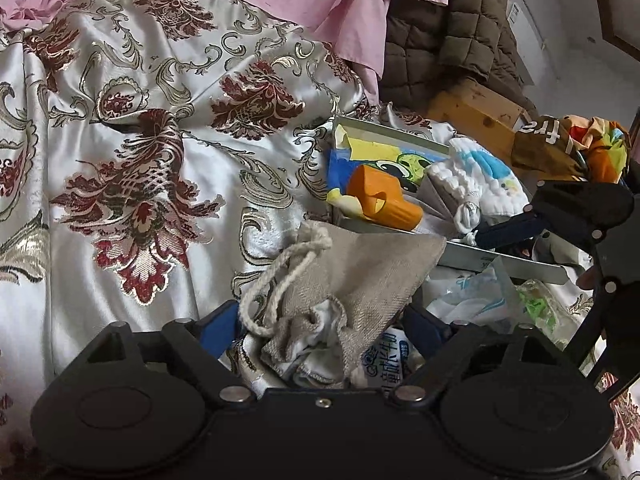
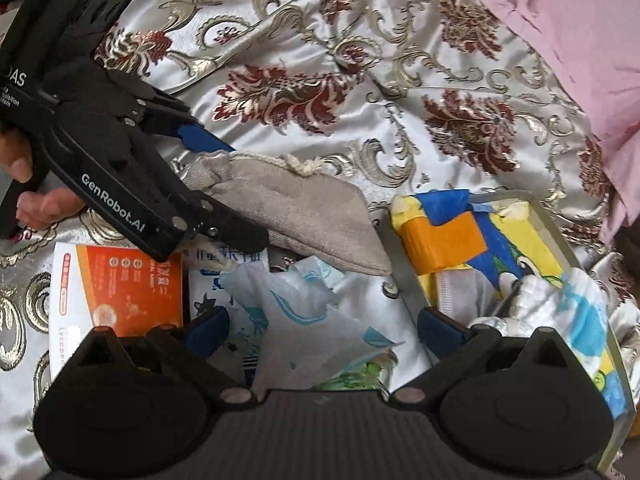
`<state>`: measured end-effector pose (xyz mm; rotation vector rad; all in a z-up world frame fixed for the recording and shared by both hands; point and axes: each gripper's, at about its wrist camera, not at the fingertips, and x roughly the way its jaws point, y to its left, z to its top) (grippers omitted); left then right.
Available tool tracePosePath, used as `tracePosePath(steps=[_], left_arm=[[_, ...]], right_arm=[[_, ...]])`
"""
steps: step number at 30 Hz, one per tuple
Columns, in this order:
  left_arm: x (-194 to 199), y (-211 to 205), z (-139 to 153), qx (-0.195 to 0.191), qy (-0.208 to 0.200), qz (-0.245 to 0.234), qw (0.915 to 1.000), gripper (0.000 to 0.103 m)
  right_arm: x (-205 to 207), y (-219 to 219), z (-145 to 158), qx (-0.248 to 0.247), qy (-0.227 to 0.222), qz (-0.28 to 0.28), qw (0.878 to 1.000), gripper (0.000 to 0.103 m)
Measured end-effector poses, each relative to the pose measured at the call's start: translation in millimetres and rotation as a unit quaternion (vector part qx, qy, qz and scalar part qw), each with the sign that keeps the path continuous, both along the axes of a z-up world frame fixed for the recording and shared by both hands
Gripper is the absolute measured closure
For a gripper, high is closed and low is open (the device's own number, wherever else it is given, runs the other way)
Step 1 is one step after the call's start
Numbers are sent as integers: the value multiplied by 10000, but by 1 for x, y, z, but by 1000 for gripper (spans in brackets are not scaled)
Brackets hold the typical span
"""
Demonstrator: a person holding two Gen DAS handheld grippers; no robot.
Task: Organize soft objects
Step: 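Grasp the beige burlap drawstring bag with the left tool while the right tool grasps the wet-wipes packet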
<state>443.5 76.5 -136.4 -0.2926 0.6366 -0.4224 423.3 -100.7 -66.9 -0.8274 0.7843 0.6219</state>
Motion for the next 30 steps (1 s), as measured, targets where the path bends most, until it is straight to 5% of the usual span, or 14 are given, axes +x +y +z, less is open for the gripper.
tracePosePath(steps=[13, 25, 30], left_arm=[[-3, 3, -3, -103, -40, 62, 9999, 41], [-3, 5, -4, -158, -24, 88, 9998, 41], [-3, 5, -4, -161, -21, 89, 9998, 40]], right_arm=[[7, -7, 1, 469, 280, -217, 9983, 23], [21, -13, 4, 1152, 775, -591, 9886, 24], [21, -10, 1, 1106, 743, -656, 9889, 36]])
